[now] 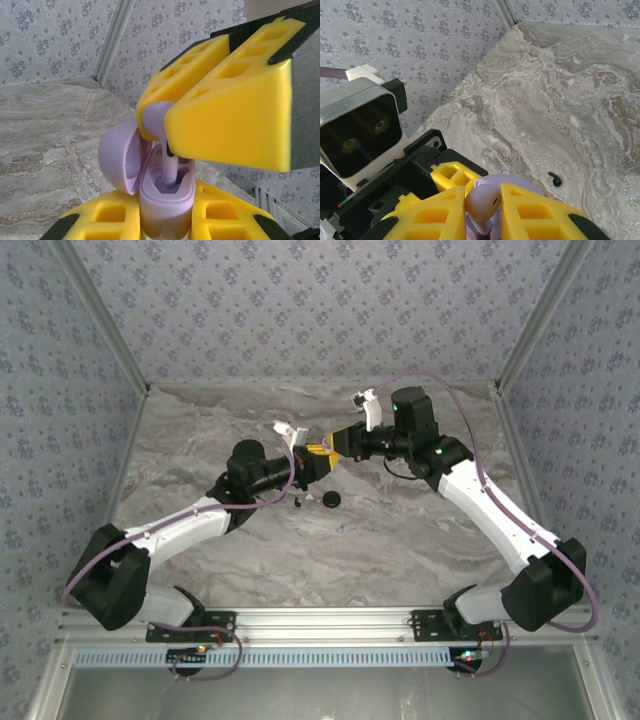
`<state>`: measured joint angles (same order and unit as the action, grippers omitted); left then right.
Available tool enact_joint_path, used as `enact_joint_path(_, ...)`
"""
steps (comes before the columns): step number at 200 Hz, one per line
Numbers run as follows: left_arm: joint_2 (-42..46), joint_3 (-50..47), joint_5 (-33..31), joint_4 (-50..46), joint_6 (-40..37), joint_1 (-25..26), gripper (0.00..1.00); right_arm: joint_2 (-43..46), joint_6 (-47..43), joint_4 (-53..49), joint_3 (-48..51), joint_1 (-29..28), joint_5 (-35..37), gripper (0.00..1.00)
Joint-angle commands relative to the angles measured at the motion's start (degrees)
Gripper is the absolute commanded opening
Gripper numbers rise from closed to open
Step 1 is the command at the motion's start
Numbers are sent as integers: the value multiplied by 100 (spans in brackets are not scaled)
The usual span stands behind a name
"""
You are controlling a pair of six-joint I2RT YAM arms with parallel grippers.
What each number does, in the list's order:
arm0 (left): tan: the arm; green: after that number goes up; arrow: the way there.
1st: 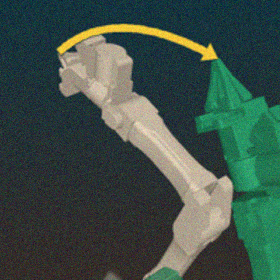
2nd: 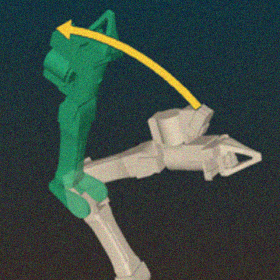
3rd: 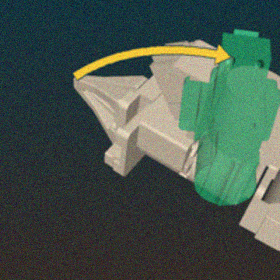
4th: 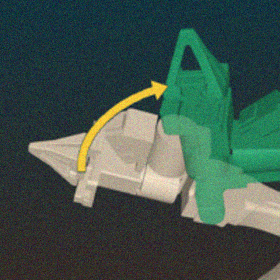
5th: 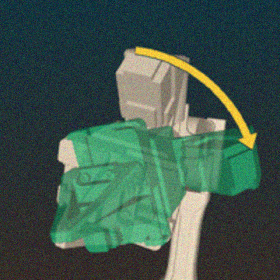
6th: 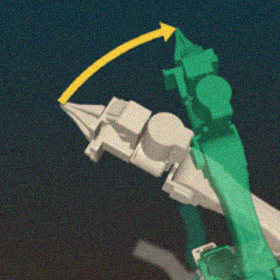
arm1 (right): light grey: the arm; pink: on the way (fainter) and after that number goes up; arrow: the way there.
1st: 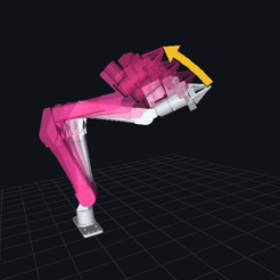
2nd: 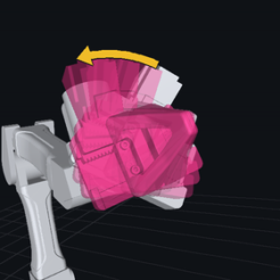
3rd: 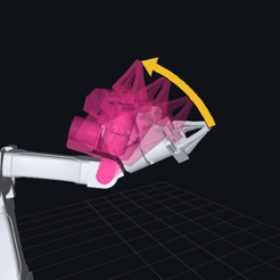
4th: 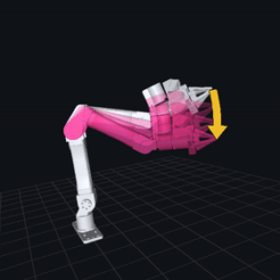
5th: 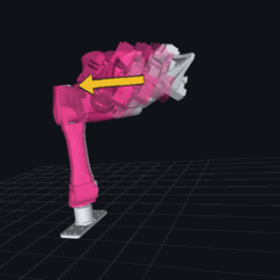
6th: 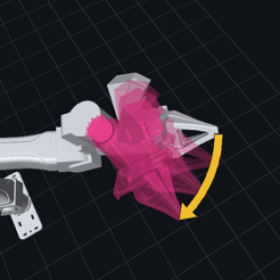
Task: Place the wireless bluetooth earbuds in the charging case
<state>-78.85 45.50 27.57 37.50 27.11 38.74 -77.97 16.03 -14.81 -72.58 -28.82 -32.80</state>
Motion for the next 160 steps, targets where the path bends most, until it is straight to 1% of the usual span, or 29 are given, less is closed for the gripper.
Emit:
enact_joint_path(1,238,158,-83,302,-21,22,20,88,-157,-261,-3,-18,170,23)
enact_joint_path(67,238,162,-173,165,-135,28,20,148,-267,-430,-4,-19,360,23)
enact_joint_path(160,253,183,-101,65,-318,30,20,171,-360,-576,-74,-19,357,23)
